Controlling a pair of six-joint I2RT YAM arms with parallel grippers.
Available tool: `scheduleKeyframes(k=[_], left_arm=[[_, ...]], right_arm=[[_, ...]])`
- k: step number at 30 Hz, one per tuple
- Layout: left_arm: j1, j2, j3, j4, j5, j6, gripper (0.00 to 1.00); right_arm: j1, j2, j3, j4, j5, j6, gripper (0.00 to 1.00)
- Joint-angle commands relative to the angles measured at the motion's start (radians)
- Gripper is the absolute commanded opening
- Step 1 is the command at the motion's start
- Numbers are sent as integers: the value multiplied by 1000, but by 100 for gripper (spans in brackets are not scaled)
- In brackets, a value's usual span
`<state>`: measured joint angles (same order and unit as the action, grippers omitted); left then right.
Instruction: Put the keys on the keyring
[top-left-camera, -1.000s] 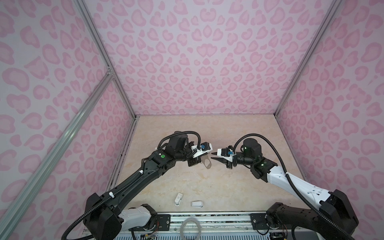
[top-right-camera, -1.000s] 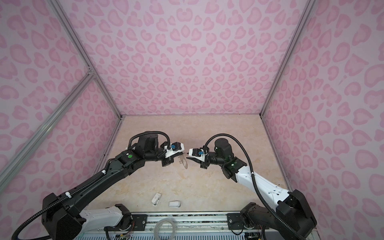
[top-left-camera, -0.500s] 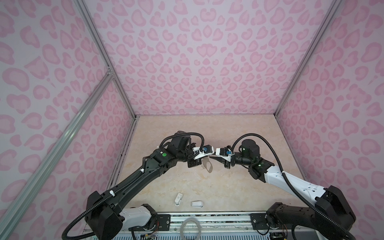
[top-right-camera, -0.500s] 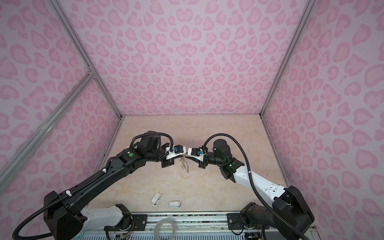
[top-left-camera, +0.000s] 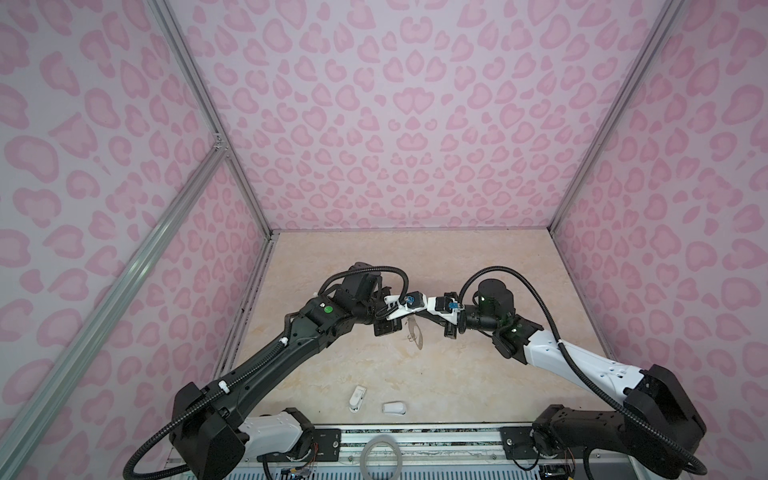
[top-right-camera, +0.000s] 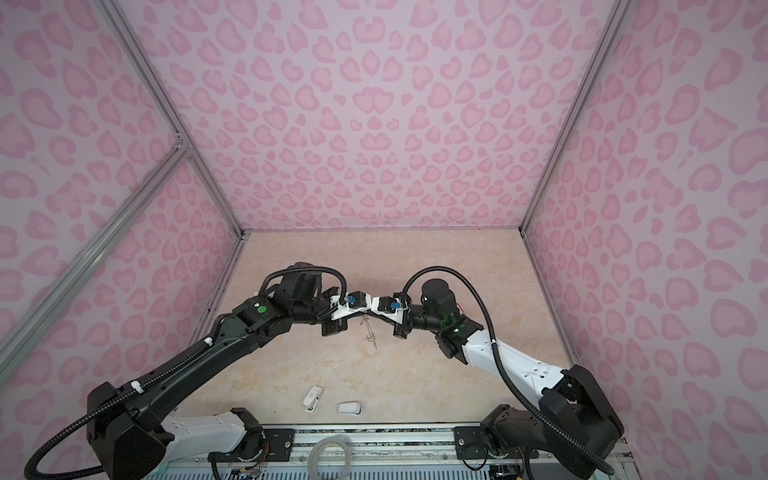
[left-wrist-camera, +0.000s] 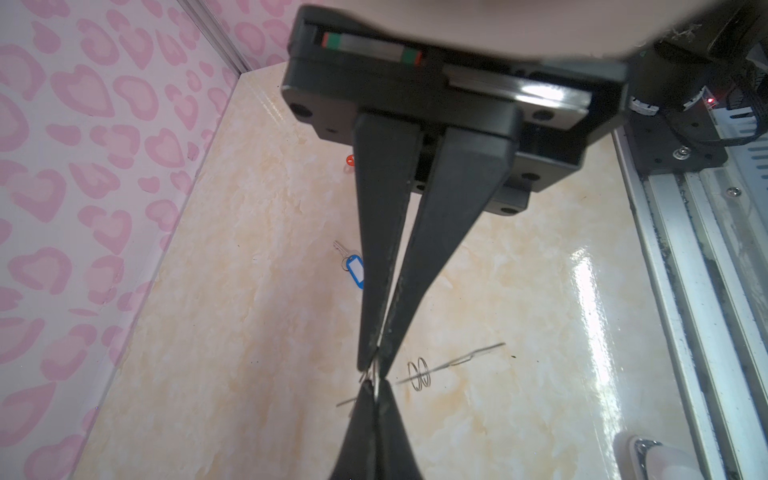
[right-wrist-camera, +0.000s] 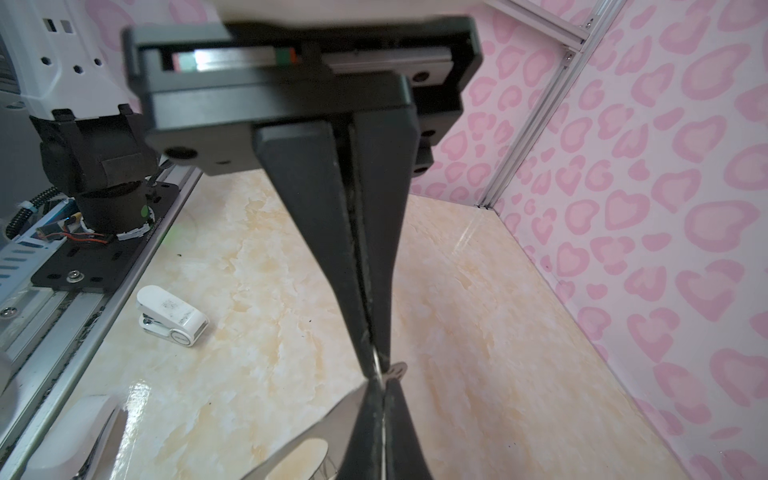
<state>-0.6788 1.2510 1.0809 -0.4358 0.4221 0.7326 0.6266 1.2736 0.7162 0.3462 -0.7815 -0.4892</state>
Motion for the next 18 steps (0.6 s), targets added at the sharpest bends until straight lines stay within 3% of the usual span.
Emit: scheduleKeyframes(k=[1,5,11,18], left_arm=[[3,-38,-53,103,-5,-45,30],[51,-111,-165,267,73,-131,35],[134,-227,-374,590,203,-309,30],[136,-232,-448,740,239,-405,27]], right_arm=[[1,-5,-17,48,2,26,0],[-21,-5,-73,205,-37,135,0],[-34,19,-107,387,-105,268,0],[-37,57,-104,520,-164,368,0]])
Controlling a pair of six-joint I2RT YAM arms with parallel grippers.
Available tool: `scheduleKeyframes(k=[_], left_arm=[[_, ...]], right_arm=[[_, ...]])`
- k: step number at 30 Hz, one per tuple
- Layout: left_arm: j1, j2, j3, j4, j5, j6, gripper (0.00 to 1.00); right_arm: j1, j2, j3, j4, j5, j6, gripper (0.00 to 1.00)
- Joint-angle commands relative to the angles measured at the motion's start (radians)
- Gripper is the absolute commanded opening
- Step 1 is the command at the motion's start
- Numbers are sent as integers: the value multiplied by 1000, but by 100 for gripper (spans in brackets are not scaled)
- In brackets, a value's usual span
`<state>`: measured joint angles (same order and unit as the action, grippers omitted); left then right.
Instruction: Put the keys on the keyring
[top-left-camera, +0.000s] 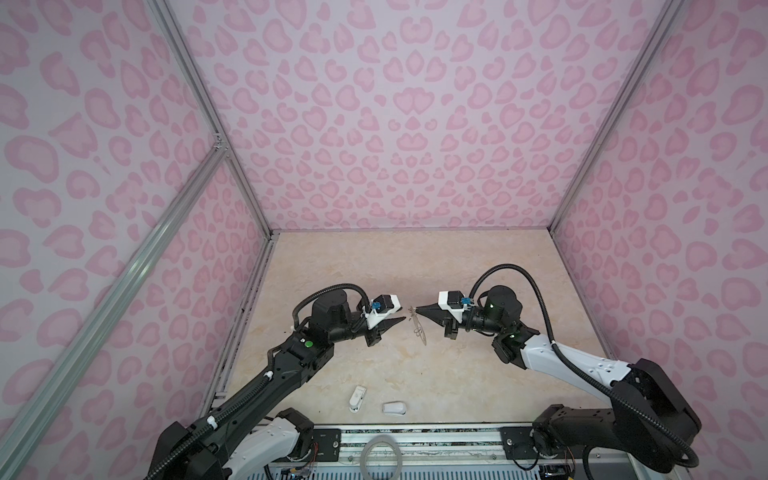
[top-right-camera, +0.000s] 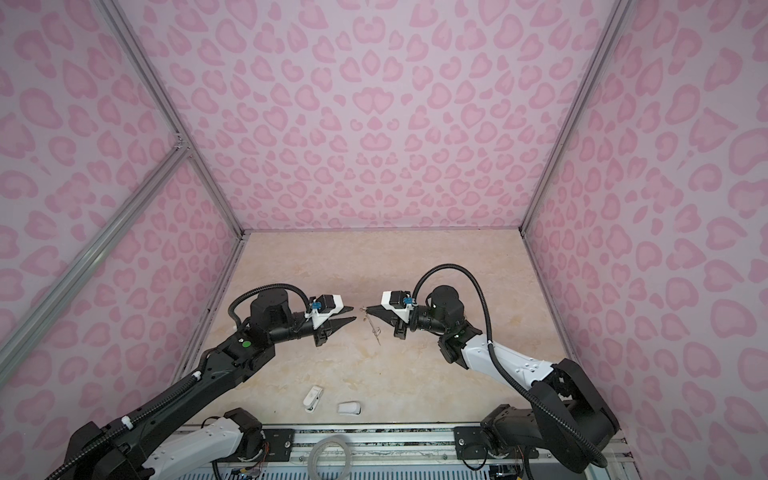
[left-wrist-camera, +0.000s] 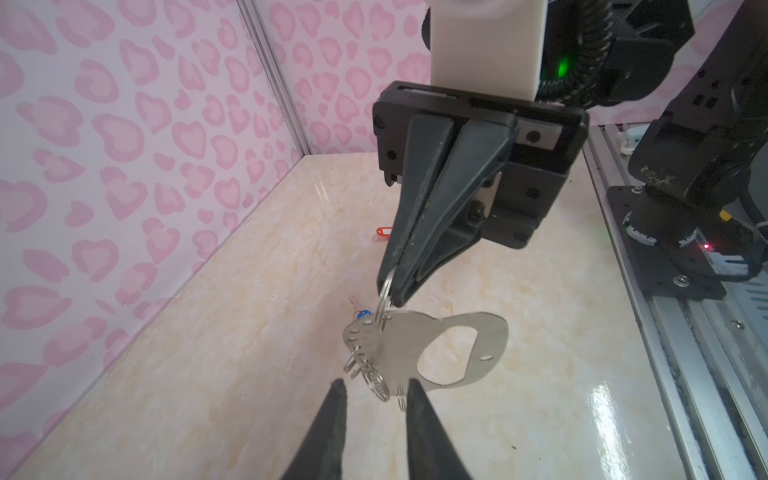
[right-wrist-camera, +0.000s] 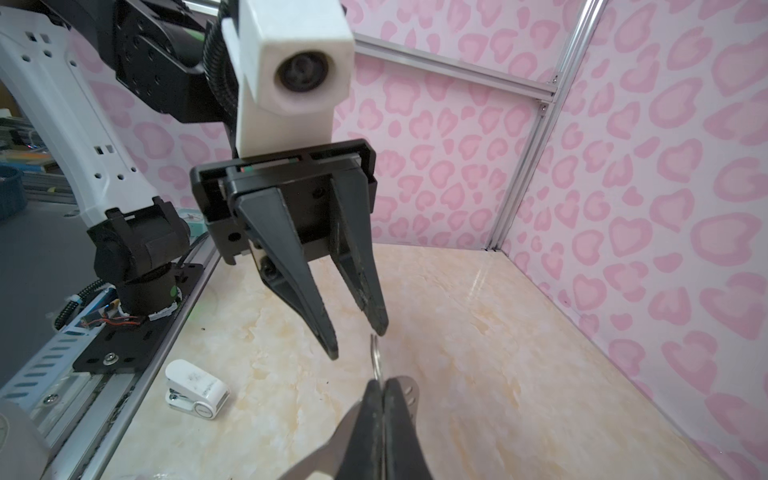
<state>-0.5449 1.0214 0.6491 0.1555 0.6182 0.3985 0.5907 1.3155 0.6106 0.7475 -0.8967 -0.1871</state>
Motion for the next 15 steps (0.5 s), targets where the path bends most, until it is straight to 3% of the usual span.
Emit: scheduleKeyframes(k=[1,15], left_arm=[[2,-1,-21,161,46,-78,27],[-20,49,19,171,117,-94,17]], right_arm=[[0,18,3,130,-54,76,0],[1,27,16,127,-73,81,0]])
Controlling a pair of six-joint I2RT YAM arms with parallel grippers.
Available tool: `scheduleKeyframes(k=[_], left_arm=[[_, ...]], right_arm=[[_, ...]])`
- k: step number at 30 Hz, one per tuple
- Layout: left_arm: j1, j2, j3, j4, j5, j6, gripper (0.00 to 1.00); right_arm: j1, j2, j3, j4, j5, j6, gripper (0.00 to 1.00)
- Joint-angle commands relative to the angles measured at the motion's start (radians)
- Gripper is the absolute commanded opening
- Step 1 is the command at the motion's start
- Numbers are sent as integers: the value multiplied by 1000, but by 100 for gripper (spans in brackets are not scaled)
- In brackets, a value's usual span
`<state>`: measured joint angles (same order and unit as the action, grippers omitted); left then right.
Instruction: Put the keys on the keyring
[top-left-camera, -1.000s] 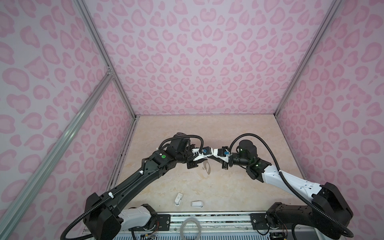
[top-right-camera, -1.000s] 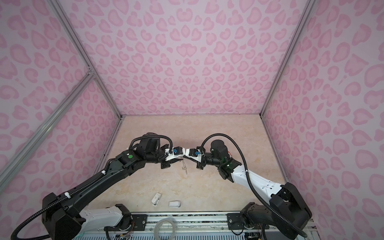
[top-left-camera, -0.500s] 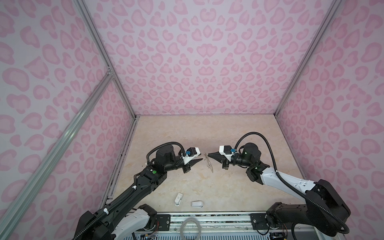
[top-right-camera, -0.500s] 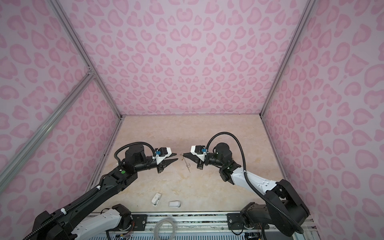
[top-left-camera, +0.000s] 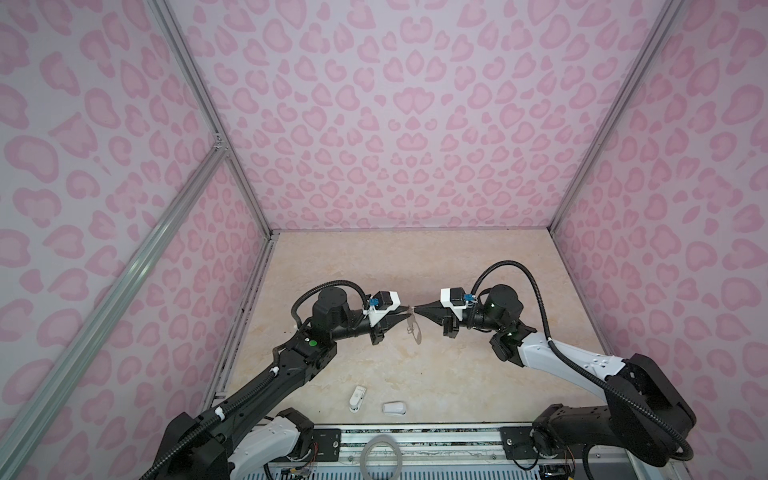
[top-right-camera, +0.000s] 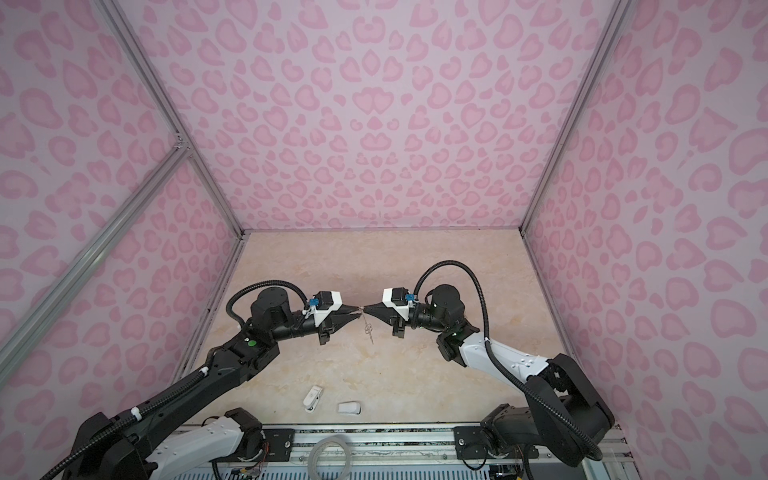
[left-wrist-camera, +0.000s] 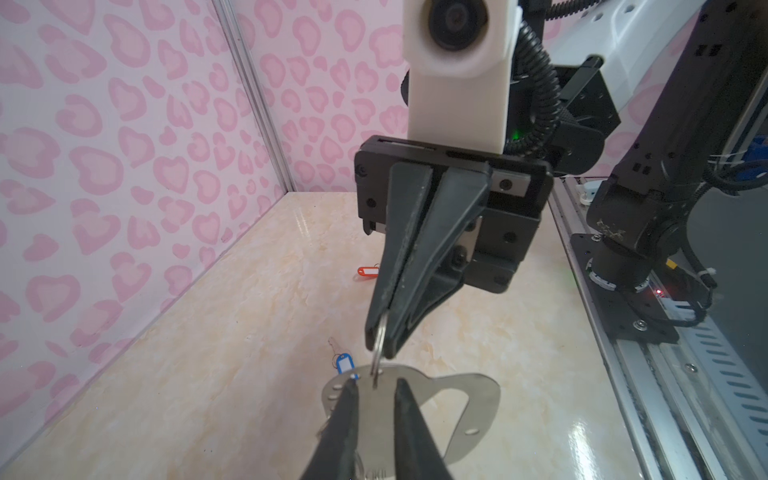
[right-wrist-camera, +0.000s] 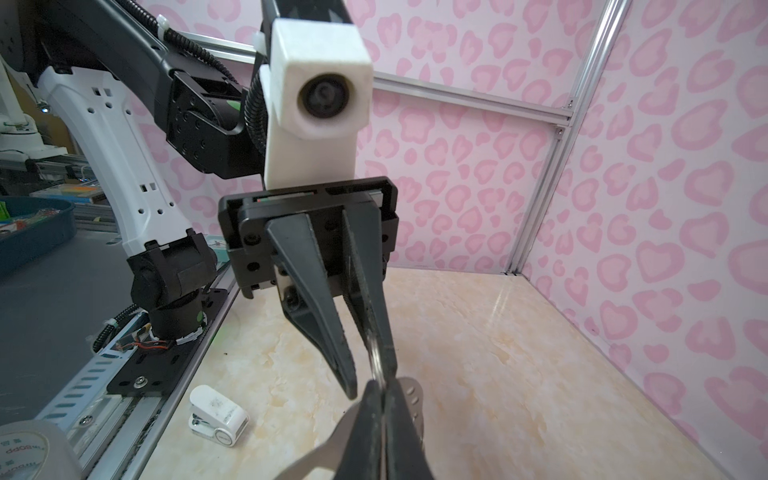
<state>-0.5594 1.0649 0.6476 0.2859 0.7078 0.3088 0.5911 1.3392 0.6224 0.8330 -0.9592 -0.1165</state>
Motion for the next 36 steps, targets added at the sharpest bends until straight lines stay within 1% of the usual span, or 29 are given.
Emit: scheduleKeyframes(k=[1,5,7,9,11,13,14,17,19,21,28,32,36], left_arm=[[-8,7,25,39,28,-2,16],[-14,7,42,28,28,11,11],[-16,9,46,20,26,21,4],[-16,10,51,7,25,30,3],[-17,12,64,-21,17,48,3],[-20,15,87,-74,-4,76,3],[-20,16,101,-113,-14,95,3],[-26,28,155,-231,-64,158,3],[-32,37,197,-319,-99,204,3],[-38,45,229,-386,-122,246,3],[-51,114,383,-622,-162,366,3],[-62,142,440,-693,-185,399,3],[-86,182,498,-769,-235,439,3]], right_arm=[[2,5,4,41,-12,10,0],[3,8,2,38,-11,4,0],[3,10,3,37,-11,0,0],[2,8,3,32,-2,-6,0],[-8,-9,1,-12,19,-36,12],[-17,-35,3,-101,50,-94,21],[-19,-55,10,-179,71,-150,24],[-19,-103,58,-477,147,-349,26],[-20,-120,99,-627,198,-437,27],[-24,-133,121,-706,218,-483,28],[-31,-158,115,-709,222,-488,27],[-27,-159,100,-641,211,-440,26],[-11,-156,89,-551,197,-386,24]])
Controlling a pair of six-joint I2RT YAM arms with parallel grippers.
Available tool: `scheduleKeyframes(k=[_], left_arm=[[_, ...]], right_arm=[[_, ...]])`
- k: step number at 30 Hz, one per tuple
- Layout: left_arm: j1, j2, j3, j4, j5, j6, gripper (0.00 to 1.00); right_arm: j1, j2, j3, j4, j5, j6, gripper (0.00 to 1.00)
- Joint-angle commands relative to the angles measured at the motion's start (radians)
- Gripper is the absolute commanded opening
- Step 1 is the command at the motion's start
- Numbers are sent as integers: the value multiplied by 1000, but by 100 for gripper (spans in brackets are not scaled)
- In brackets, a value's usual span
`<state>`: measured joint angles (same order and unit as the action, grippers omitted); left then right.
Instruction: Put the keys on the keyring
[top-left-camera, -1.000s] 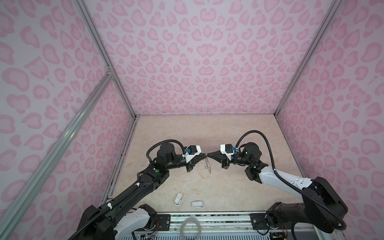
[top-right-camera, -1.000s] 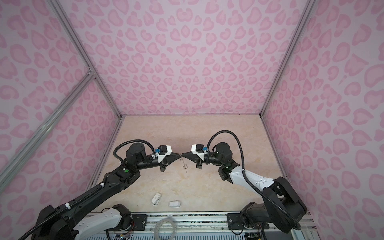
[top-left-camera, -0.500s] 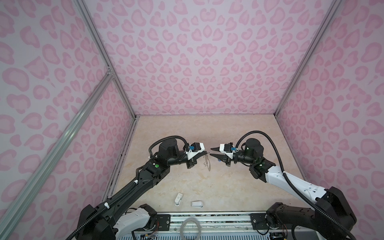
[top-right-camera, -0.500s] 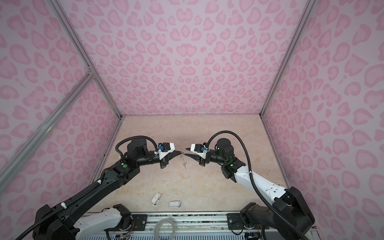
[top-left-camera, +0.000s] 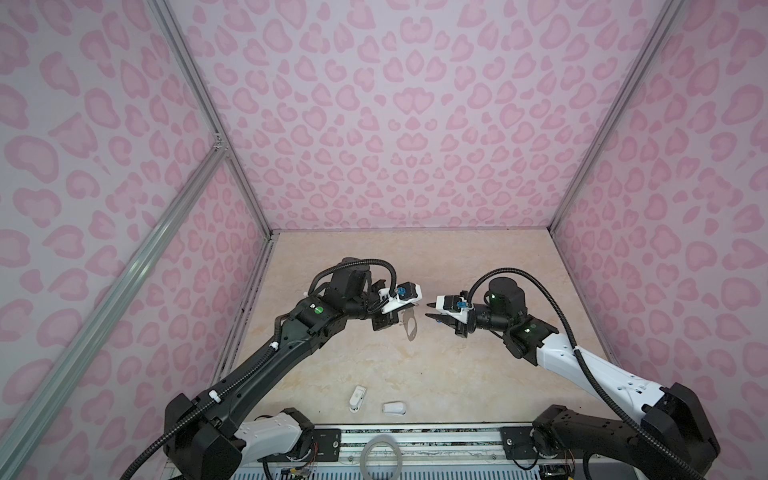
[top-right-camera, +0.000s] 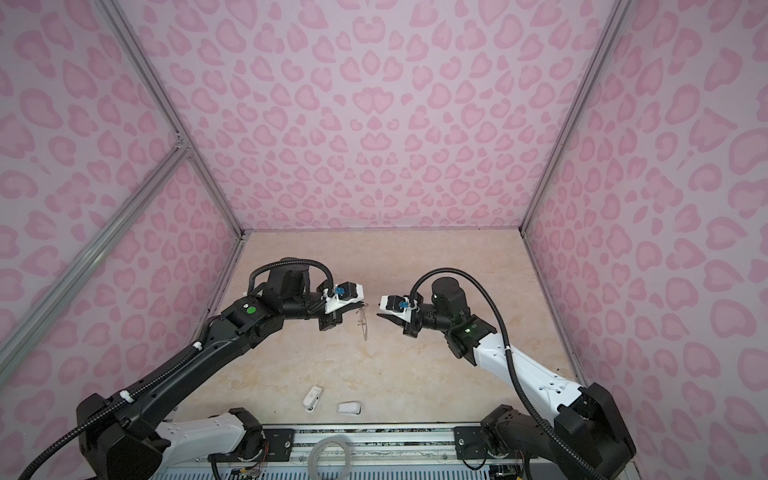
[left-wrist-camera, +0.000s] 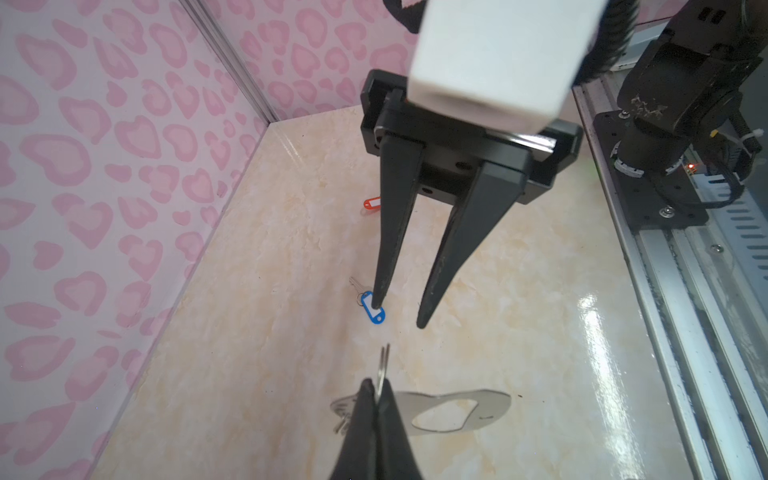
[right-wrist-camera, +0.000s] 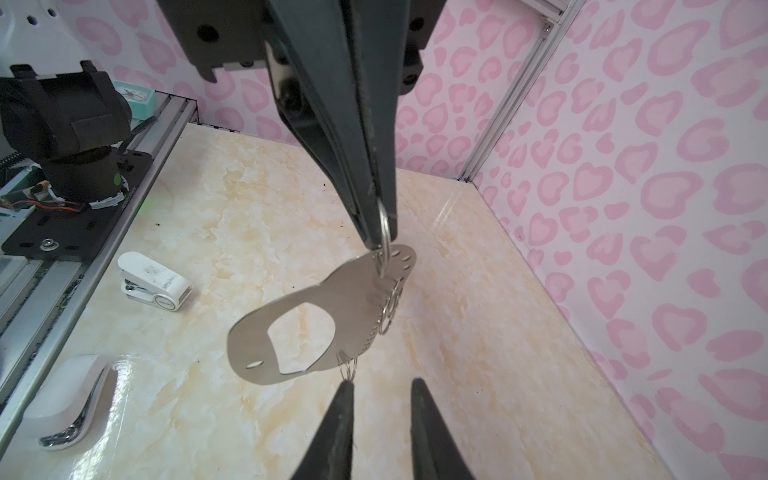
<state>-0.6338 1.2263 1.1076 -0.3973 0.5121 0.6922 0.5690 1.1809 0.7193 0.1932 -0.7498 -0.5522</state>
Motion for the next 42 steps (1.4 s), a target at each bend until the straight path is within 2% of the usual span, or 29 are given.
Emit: scheduleKeyframes(k=[1,15,21,28,31,34,37,39,42], left_arm=[[-16,29,50,-100,-47,64,3],[-32,55,100,-157,-47,98,3],[-35,50,97,-153,-49,95,3],[-41,50,92,-158,-53,106,3],[-42,49,92,-158,-39,104,3],[-43,48,89,-141,3,100,4],[-40,50,81,-120,29,92,10],[-31,41,61,-91,34,73,23],[5,8,9,-14,73,19,28]], right_arm=[[16,7,-7,100,-13,56,24],[48,37,-38,283,3,148,21],[48,49,-23,265,-21,146,19],[48,48,-21,275,-28,152,10],[48,46,-26,270,-33,152,0],[47,46,-33,269,-44,158,0],[49,46,-45,296,-52,182,0],[46,43,-58,322,-55,203,0],[39,41,-74,353,-56,232,0]])
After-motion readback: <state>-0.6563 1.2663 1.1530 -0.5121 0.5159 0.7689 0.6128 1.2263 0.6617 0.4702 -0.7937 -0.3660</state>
